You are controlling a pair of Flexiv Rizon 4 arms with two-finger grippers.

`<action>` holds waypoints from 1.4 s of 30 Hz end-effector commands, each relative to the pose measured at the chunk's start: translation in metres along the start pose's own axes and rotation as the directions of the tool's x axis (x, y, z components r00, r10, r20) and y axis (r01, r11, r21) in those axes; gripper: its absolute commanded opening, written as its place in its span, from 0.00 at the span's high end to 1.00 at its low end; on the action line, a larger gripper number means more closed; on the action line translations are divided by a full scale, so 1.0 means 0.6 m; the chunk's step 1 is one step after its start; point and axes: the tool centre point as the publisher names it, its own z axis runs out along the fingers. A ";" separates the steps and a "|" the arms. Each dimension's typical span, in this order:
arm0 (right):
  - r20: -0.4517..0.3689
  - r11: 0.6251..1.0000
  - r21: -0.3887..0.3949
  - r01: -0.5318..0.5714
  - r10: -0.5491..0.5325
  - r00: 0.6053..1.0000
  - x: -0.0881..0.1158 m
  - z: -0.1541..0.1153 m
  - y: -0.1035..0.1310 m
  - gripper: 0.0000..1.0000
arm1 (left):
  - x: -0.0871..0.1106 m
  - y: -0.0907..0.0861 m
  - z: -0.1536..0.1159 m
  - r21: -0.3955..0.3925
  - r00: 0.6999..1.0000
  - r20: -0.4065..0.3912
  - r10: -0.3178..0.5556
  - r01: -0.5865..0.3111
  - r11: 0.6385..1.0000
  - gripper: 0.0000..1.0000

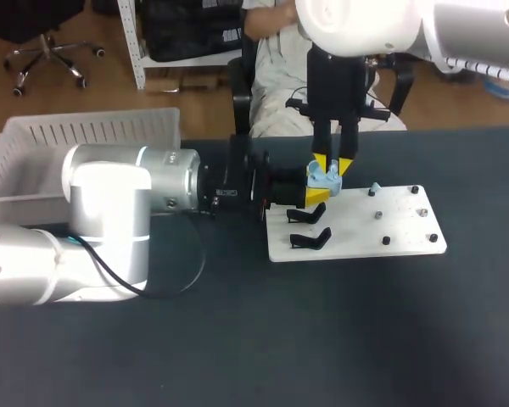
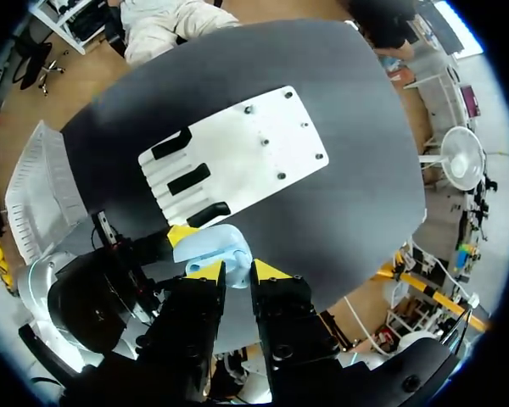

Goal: Pick up each earbud case from the left stands, insert the matching earbuds, close the lid, and place the case in the box.

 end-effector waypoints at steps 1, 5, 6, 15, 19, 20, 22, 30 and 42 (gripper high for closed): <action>0.001 1.000 0.009 -0.003 0.003 1.000 -0.002 0.001 0.003 1.00 | 0.002 0.001 0.000 0.000 1.000 0.003 0.002 -0.002 1.000 1.00; 0.004 1.000 0.013 -0.002 0.002 1.000 -0.003 0.004 0.003 1.00 | 0.002 0.001 0.000 0.000 1.000 0.003 0.002 -0.002 1.000 1.00; 0.005 1.000 0.016 -0.002 0.002 1.000 -0.004 0.004 0.003 1.00 | 0.002 0.001 0.000 0.000 1.000 0.003 0.002 -0.002 1.000 1.00; 0.021 0.999 0.037 0.003 -0.004 1.000 -0.006 0.007 0.004 1.00 | 0.002 0.001 0.000 0.000 1.000 0.003 0.002 -0.002 1.000 1.00; 0.024 0.999 0.042 0.006 -0.007 1.000 -0.004 0.008 0.004 1.00 | 0.002 0.001 0.000 0.000 1.000 0.003 0.002 -0.002 1.000 1.00; 0.023 0.999 0.043 0.006 -0.007 1.000 -0.003 0.008 0.003 1.00 | 0.002 0.001 0.000 0.000 1.000 0.003 0.002 -0.002 1.000 1.00; 0.021 0.999 0.045 0.007 -0.008 1.000 -0.003 0.010 0.004 1.00 | 0.002 0.001 0.000 0.000 1.000 0.003 0.002 -0.002 1.000 1.00; -0.002 1.000 0.025 0.008 -0.008 1.000 -0.001 0.012 0.004 0.71 | 0.002 0.001 0.000 0.000 1.000 0.003 0.002 -0.002 1.000 1.00; 0.003 0.998 -0.057 0.003 -0.003 1.000 0.004 -0.019 -0.011 0.64 | 0.002 0.001 0.000 0.000 1.000 0.003 0.002 -0.002 1.000 1.00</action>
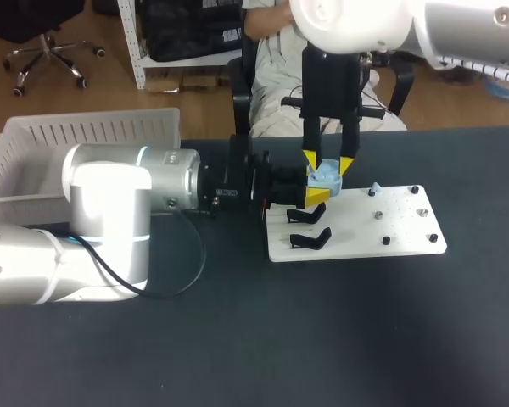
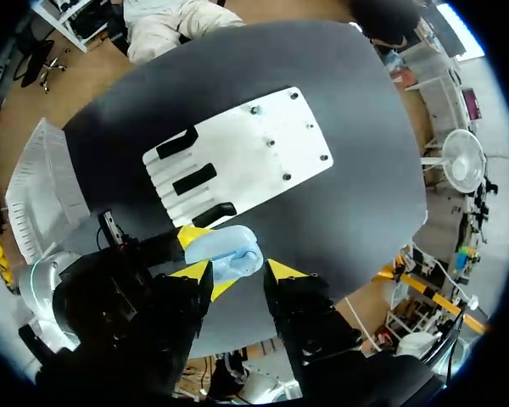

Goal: Pick up each earbud case from the left stands, insert the matching earbuds, close the lid, and place the case in the box.

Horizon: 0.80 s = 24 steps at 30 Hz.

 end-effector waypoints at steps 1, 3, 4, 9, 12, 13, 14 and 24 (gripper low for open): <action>0.005 0.999 -0.052 -0.014 0.015 1.000 0.009 -0.022 -0.031 0.64 | 0.001 0.001 0.000 0.000 1.000 0.002 0.002 -0.002 1.000 1.00; 0.013 0.995 -0.091 -0.026 0.028 1.000 0.008 -0.039 -0.043 0.65 | 0.001 0.001 0.000 0.000 1.000 0.002 0.002 -0.002 1.000 1.00; 0.018 0.994 -0.110 -0.028 0.030 0.999 0.007 -0.046 -0.049 0.64 | 0.001 0.001 0.000 0.000 1.000 0.002 0.002 -0.002 1.000 1.00; 0.091 0.971 -0.239 0.018 0.004 0.996 -0.015 -0.083 -0.081 0.60 | 0.001 0.001 0.000 0.000 1.000 0.002 0.002 -0.002 1.000 1.00; 0.177 0.951 -0.284 0.119 -0.071 0.982 -0.033 -0.096 -0.091 0.57 | 0.001 0.001 0.000 0.000 1.000 0.002 0.002 -0.002 1.000 1.00; 0.220 0.942 -0.293 0.162 -0.098 0.971 -0.041 -0.100 -0.094 0.56 | 0.001 0.001 0.000 0.000 1.000 0.002 0.002 -0.002 1.000 1.00; 0.238 0.935 -0.296 0.194 -0.125 0.963 -0.048 -0.101 -0.094 0.56 | 0.001 0.001 0.000 0.000 1.000 0.002 0.002 -0.002 1.000 1.00; 0.321 0.898 -0.221 0.380 -0.301 0.898 -0.125 -0.072 -0.105 0.52 | 0.001 0.001 0.000 0.000 1.000 0.002 0.002 -0.002 1.000 1.00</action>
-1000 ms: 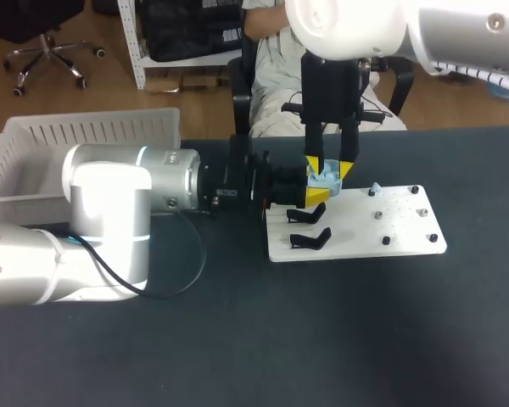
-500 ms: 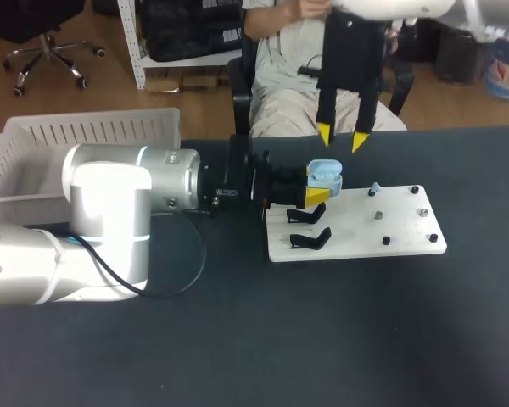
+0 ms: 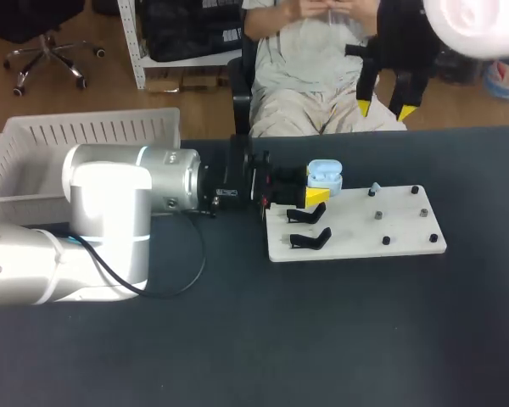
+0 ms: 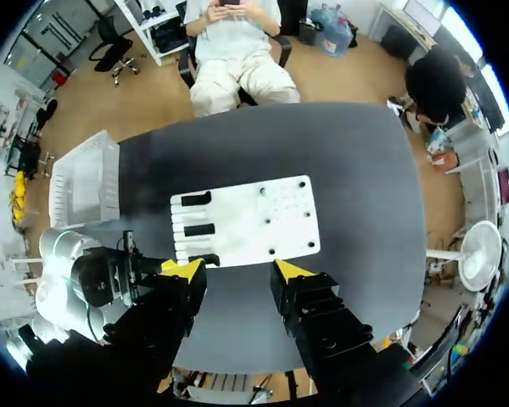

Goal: Pick up each earbud case from the left stands, insert the matching earbuds, close the lid, and place the case in the box.

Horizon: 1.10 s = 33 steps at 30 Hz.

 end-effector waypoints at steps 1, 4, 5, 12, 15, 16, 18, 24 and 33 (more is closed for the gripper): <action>0.035 0.997 -0.071 0.029 -0.027 0.999 -0.010 0.030 -0.021 0.52 | 0.001 0.001 0.000 -0.001 1.000 0.002 0.002 -0.002 1.000 1.00; 0.018 0.998 -0.053 0.027 -0.027 0.999 -0.021 0.049 -0.030 0.52 | 0.001 0.001 0.000 -0.001 1.000 0.002 0.002 -0.002 1.000 1.00; 0.010 0.998 -0.053 0.022 -0.021 1.000 -0.023 0.055 -0.032 0.52 | 0.001 0.001 0.000 -0.001 1.000 0.002 0.002 -0.002 1.000 1.00; -0.051 0.999 0.009 -0.044 0.045 0.998 -0.029 0.115 -0.047 0.52 | 0.001 0.001 0.000 -0.001 1.000 0.002 0.002 -0.002 1.000 1.00; -0.058 0.999 0.011 -0.046 0.047 0.997 -0.024 0.132 -0.047 0.52 | 0.001 0.001 0.000 -0.001 1.000 0.002 0.002 -0.002 1.000 1.00; -0.060 0.999 0.012 -0.046 0.047 0.997 -0.023 0.141 -0.049 0.52 | 0.001 0.001 0.000 -0.001 1.000 0.002 0.002 -0.002 1.000 1.00; -0.064 0.999 0.009 -0.054 0.054 0.996 -0.020 0.152 -0.052 0.53 | 0.001 0.001 0.000 -0.001 1.000 0.002 0.002 -0.002 1.000 1.00; -0.063 0.998 0.003 -0.069 0.069 0.996 -0.003 0.196 -0.065 0.53 | 0.001 0.001 0.000 -0.001 1.000 0.002 0.002 -0.002 1.000 1.00; -0.043 0.999 -0.050 0.003 -0.005 0.999 0.002 0.231 -0.060 0.52 | 0.001 0.001 0.000 -0.001 1.000 0.002 0.002 -0.002 1.000 1.00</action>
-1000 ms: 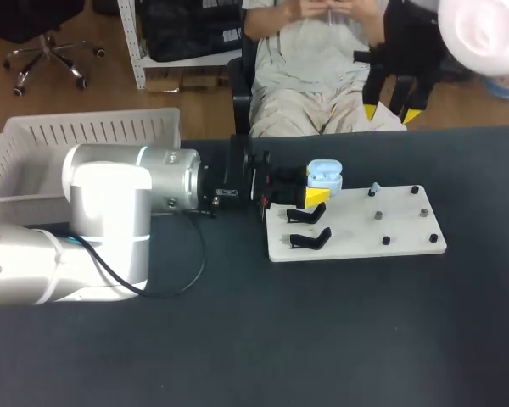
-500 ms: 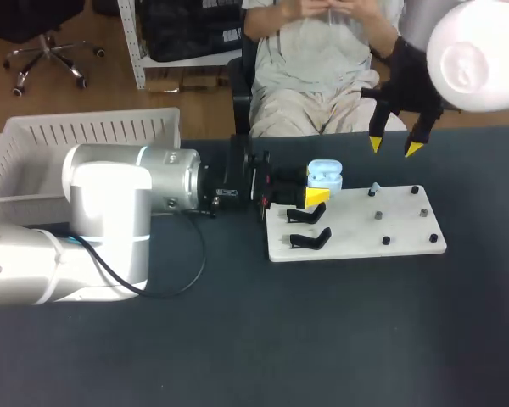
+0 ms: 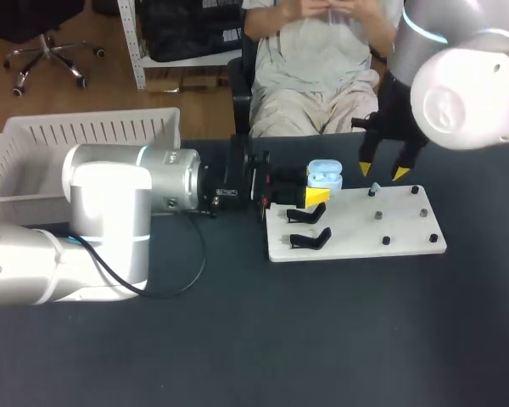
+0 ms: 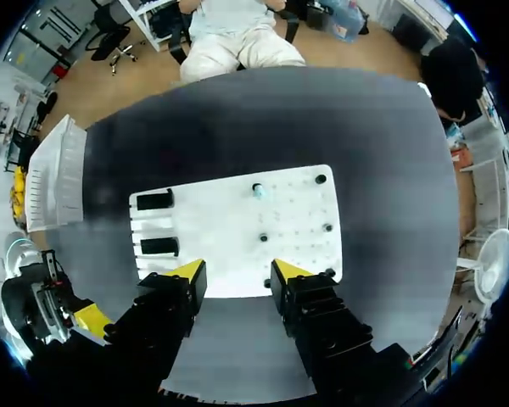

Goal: Pick up each earbud case from the left stands, insert the matching earbuds, close the lid, and place the case in the box.

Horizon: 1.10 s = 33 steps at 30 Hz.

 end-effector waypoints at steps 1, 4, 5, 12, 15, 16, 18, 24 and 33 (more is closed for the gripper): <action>0.016 1.000 -0.017 0.013 -0.013 1.000 0.004 0.020 -0.013 0.52 | 0.001 0.001 0.000 -0.001 1.000 0.002 0.002 -0.002 1.000 1.00; 0.013 0.999 -0.018 0.030 -0.030 0.999 -0.003 0.031 -0.015 0.51 | 0.001 0.001 0.000 -0.001 1.000 0.002 0.002 -0.002 1.000 1.00; 0.010 0.999 -0.016 0.036 -0.036 0.999 -0.007 0.036 -0.016 0.51 | 0.001 0.001 0.000 -0.001 1.000 0.002 0.002 -0.002 1.000 1.00; -0.006 0.998 -0.016 0.066 -0.066 0.998 -0.030 0.063 -0.022 0.51 | 0.001 0.001 0.000 -0.001 1.000 0.002 0.002 -0.002 1.000 1.00; -0.012 0.997 -0.023 0.073 -0.073 0.997 -0.041 0.070 -0.021 0.51 | 0.001 0.001 0.000 -0.001 1.000 0.002 0.002 -0.002 1.000 1.00; -0.012 0.997 -0.028 0.073 -0.073 0.997 -0.045 0.071 -0.022 0.51 | 0.001 0.001 0.000 -0.001 1.000 0.002 0.002 -0.002 1.000 1.00; -0.014 0.997 -0.031 0.070 -0.071 0.997 -0.052 0.075 -0.022 0.51 | 0.001 0.001 0.000 -0.001 1.000 0.002 0.002 -0.002 1.000 1.00; -0.024 0.996 -0.014 0.084 -0.084 0.996 -0.062 0.087 -0.023 0.51 | 0.001 0.001 0.000 -0.001 1.000 0.002 0.002 -0.002 1.000 1.00; -0.048 0.996 0.009 0.092 -0.091 0.995 -0.074 0.111 -0.030 0.54 | 0.001 0.001 0.000 -0.001 1.000 0.002 0.002 -0.002 1.000 1.00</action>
